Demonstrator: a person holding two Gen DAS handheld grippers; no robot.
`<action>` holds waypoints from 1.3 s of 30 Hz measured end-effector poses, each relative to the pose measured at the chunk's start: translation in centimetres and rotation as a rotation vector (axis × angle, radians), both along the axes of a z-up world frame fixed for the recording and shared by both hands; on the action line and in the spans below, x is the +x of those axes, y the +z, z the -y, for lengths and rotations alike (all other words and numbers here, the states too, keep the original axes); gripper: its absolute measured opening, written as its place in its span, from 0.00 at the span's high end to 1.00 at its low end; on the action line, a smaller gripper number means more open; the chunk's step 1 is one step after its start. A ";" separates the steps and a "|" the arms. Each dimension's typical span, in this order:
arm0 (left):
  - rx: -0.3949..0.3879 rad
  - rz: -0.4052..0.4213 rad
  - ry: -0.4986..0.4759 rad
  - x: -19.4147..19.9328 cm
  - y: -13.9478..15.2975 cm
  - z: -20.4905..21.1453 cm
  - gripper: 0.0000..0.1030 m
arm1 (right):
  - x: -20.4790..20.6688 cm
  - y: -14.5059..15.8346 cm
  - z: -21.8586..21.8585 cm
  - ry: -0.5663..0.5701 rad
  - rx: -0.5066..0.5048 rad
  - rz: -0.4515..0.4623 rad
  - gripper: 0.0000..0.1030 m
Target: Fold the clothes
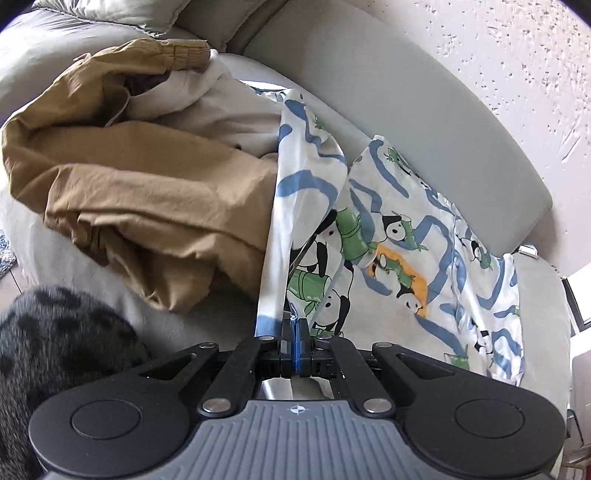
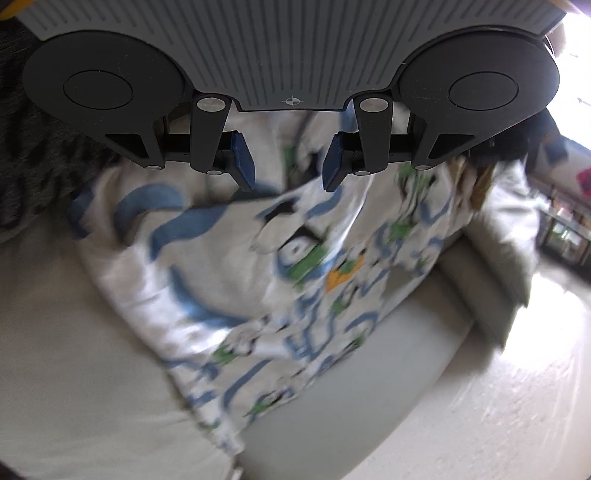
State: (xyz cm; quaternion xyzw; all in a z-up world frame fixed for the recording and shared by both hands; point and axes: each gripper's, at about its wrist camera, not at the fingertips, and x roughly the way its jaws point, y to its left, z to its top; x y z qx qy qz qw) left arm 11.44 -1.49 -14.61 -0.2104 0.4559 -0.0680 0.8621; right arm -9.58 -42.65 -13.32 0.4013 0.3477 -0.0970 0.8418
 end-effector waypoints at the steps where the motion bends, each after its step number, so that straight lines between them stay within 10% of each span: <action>1: 0.006 0.011 0.003 -0.1 0.1 0.0 1.00 | -0.4 0.2 1.0 -0.064 -0.012 -0.003 0.54; 9: 0.066 0.095 0.044 0.0 1.4 0.0 1.00 | -1.4 0.1 7.8 -0.271 -0.195 -0.189 0.43; 14: 0.097 0.081 0.073 -0.3 2.4 -0.2 0.96 | 0.0 -2.3 9.2 -0.181 -0.114 -0.243 0.43; 17: 0.189 0.207 0.116 -3.0 3.9 0.8 0.71 | -0.1 -2.9 9.9 -0.182 -0.068 -0.231 0.38; 21: 0.189 0.344 -0.057 -5.5 4.4 4.0 0.73 | -1.8 -3.0 11.0 -0.218 0.028 -0.162 0.37; 24: 0.165 0.278 -0.206 -4.1 2.9 6.6 0.72 | -2.6 -2.7 11.1 -0.241 0.024 -0.161 0.37; 31: 0.314 0.041 -0.184 0.4 -2.6 7.2 0.83 | -0.9 -2.6 10.4 -0.164 -0.039 -0.235 0.43; 39: 0.329 0.012 -0.187 1.2 -3.2 6.2 0.82 | 1.2 -4.5 10.5 -0.075 0.012 -0.238 0.42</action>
